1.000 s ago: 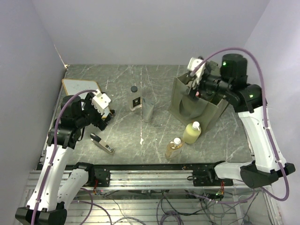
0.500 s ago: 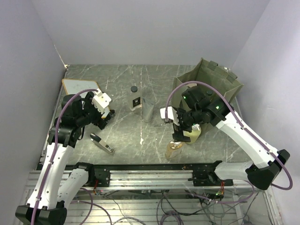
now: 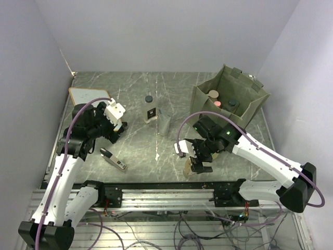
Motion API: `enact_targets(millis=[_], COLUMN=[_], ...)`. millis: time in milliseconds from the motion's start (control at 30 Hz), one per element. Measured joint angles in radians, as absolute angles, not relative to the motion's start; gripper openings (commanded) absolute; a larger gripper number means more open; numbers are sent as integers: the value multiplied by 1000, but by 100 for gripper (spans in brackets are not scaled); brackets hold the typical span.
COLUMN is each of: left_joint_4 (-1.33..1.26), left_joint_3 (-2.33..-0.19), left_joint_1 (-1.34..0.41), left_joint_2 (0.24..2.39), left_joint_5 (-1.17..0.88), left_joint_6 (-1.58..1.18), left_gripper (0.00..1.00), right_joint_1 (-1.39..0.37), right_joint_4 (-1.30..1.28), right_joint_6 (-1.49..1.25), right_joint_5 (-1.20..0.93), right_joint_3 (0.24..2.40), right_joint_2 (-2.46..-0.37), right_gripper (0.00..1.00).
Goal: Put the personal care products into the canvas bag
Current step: Pick up the care product from the center of the board.
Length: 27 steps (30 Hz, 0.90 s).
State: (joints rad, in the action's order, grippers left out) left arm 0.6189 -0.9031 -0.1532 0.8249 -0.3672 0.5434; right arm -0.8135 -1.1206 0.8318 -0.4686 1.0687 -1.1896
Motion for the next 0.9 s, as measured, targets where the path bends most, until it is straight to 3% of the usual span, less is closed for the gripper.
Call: enact_targets(millis=[233,600,767,900], left_joint_4=[618,618,618,618], left_joint_3=[-900,-900,-900,-900], left_joint_1=[-153,-153,-153,-153], left_joint_2=[830,818,813,807], left_joint_5=[-367,-368,-368,-368], left_joint_6=[547,550,552,554], left_gripper=[99,99,99,99], right_joint_1=[-824,-826,-826,-825], right_joint_4=[-1043,-991,-987,-1002], right_joint_6=[836,834,828,828], right_joint_5=[-426,-392,-392,-392], right_joint_3=[1019,981,981,994], right_joint_2=[-1199,-1199,-1199,-1204], right_gripper=[65,58,41,20])
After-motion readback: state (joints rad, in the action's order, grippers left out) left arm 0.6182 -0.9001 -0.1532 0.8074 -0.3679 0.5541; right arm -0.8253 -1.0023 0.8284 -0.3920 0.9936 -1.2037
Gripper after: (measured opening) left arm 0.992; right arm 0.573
